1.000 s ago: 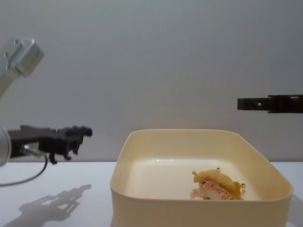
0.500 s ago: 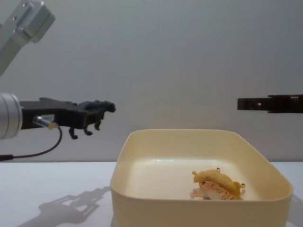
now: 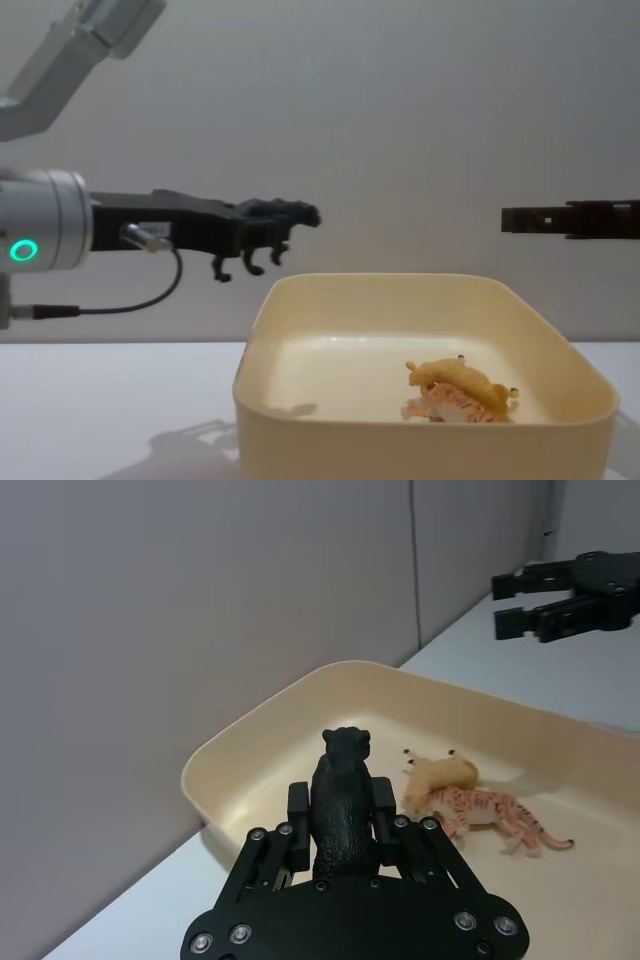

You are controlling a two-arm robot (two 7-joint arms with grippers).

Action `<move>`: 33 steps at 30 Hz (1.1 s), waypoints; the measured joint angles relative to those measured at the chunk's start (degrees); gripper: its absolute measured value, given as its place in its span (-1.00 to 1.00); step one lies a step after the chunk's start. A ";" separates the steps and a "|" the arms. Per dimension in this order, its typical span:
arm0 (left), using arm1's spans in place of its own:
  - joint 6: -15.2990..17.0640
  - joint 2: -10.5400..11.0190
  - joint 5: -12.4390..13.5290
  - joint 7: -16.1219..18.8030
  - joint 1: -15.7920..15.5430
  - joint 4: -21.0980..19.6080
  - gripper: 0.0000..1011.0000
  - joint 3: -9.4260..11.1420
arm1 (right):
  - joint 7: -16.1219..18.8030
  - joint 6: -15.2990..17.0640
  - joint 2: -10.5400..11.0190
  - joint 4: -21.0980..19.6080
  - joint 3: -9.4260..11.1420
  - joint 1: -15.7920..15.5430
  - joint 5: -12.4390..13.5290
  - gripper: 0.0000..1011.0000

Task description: Pick up the toy alternately with two hands and place it into the central storage box.

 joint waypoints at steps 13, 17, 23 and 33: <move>-0.55 -3.08 1.87 -11.57 -4.90 5.00 -0.35 2.07 | 0.00 0.00 0.00 0.00 0.00 0.00 0.00 0.98; -1.26 -4.55 2.97 -15.74 -7.01 7.62 -0.22 3.00 | 0.00 0.00 0.00 0.00 0.00 0.00 0.00 0.98; -2.38 -6.39 4.44 -20.53 -9.59 11.05 0.12 4.20 | 0.00 0.00 0.00 0.00 0.00 0.00 0.00 0.98; -3.80 -8.88 6.28 -25.78 -13.00 15.77 0.77 5.80 | 0.00 0.00 0.00 0.00 0.00 0.00 0.00 0.98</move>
